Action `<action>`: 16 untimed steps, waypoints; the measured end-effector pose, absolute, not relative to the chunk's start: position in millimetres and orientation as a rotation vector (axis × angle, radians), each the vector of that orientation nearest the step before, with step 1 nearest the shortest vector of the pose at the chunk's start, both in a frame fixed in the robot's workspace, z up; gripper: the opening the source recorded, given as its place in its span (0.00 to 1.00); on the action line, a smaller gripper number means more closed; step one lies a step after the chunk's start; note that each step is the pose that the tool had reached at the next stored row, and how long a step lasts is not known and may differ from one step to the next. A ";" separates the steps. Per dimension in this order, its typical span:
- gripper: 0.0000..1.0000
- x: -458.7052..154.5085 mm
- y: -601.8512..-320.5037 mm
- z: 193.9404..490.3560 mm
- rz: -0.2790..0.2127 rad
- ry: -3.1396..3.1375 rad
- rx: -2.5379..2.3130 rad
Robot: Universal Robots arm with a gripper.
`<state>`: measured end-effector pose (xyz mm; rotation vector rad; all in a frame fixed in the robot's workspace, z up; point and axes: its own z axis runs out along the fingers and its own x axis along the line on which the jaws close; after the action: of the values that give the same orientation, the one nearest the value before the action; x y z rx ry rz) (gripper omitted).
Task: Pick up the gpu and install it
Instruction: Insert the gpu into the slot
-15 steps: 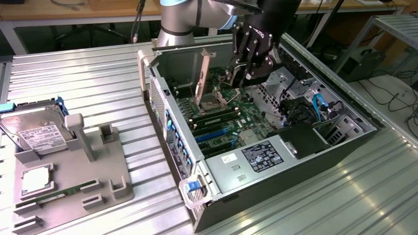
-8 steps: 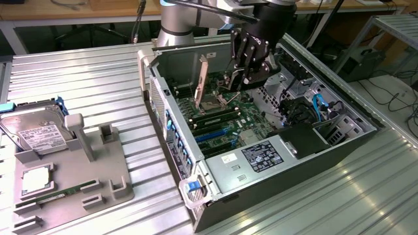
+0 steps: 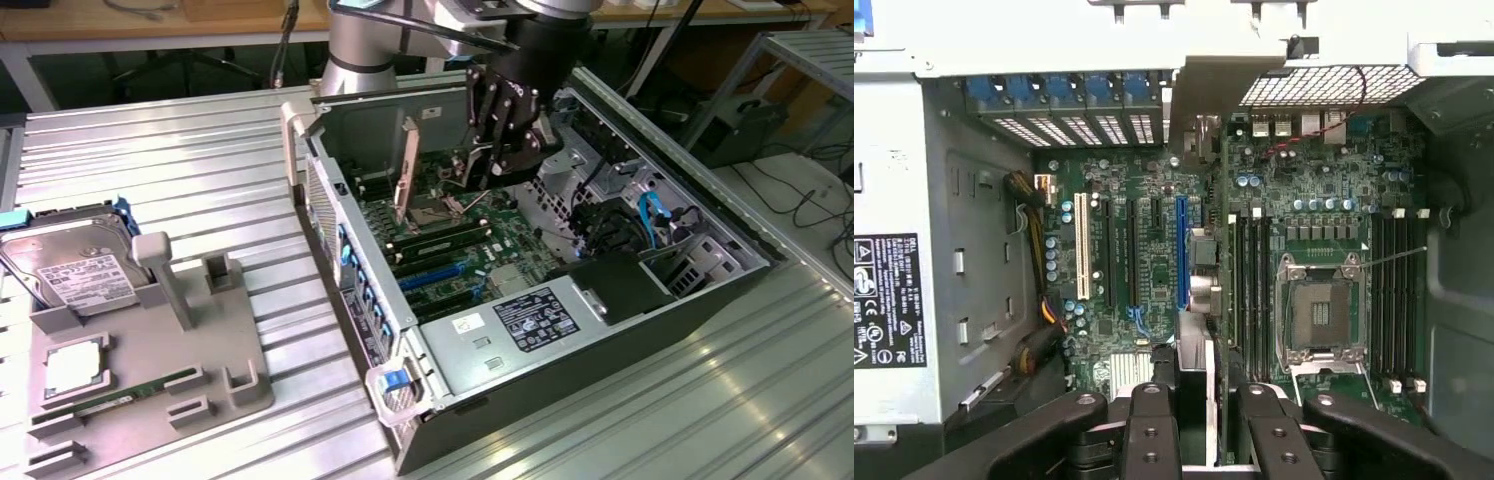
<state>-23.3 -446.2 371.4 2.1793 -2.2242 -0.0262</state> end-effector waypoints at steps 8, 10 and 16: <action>0.28 -24.8 -445.2 356.5 -0.032 -2.194 2.215; 0.28 -24.9 -445.2 352.8 -0.032 -2.199 2.210; 0.28 -31.7 -445.1 340.6 -0.032 -2.231 2.178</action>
<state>-31.7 -445.1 340.6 2.1777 -2.2312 -0.0322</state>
